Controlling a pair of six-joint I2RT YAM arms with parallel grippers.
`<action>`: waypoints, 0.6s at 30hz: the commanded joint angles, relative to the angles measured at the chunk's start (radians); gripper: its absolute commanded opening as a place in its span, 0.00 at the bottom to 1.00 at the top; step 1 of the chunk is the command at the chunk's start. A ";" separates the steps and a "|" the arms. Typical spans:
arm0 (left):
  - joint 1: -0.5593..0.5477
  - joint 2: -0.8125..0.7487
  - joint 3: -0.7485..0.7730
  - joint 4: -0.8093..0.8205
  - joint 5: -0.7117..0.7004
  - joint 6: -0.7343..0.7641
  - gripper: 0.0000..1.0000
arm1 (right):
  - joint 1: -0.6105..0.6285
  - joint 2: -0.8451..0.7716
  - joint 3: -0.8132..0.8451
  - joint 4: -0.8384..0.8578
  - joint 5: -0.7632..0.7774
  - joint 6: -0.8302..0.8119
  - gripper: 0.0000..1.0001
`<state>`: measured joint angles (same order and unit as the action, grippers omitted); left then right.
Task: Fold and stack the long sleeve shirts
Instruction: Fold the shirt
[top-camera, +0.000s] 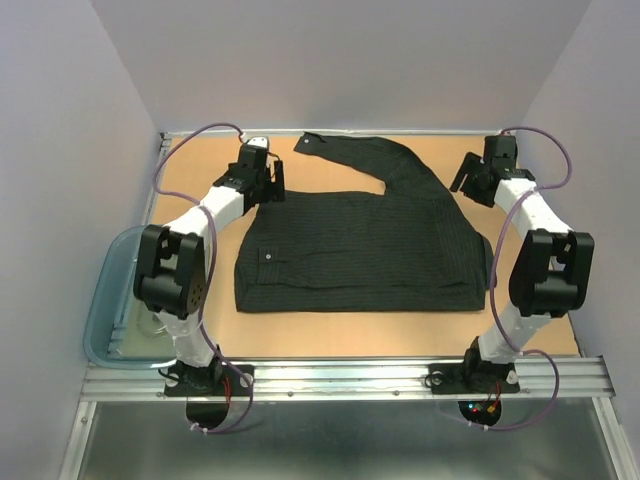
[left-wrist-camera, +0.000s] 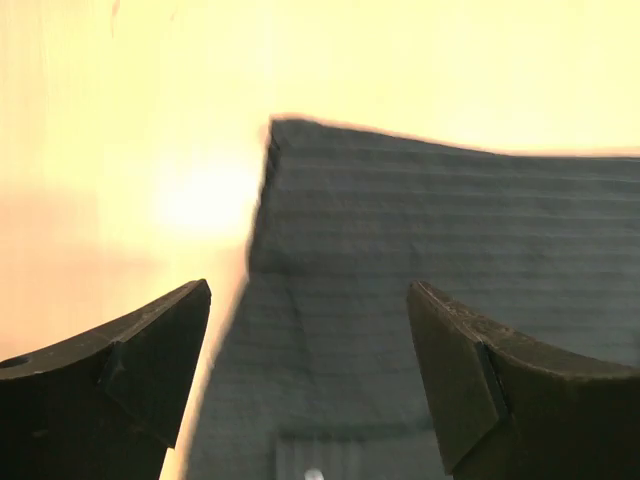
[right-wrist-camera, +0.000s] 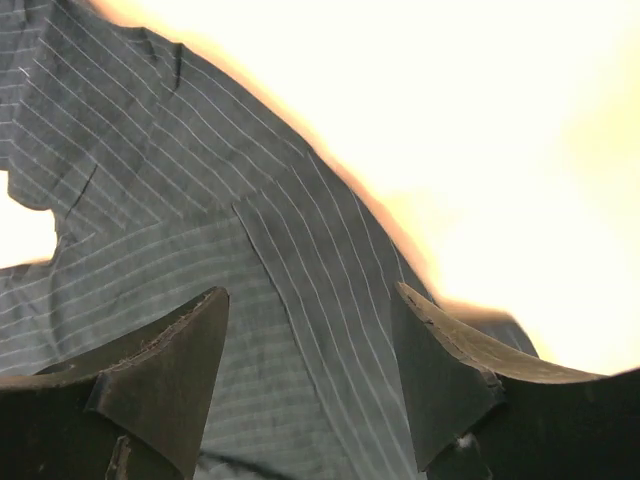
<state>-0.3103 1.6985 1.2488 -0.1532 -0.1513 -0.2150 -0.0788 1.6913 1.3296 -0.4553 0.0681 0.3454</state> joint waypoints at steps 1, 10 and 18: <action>0.039 0.155 0.170 0.054 0.016 0.207 0.91 | -0.007 0.059 0.103 0.116 -0.094 -0.088 0.70; 0.083 0.360 0.366 0.030 0.136 0.319 0.87 | -0.026 0.220 0.180 0.168 -0.136 -0.175 0.68; 0.083 0.464 0.431 -0.037 0.243 0.335 0.77 | -0.038 0.346 0.244 0.181 -0.172 -0.229 0.66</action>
<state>-0.2253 2.1418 1.6253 -0.1471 0.0235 0.0860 -0.1074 1.9968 1.4960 -0.3214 -0.0677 0.1722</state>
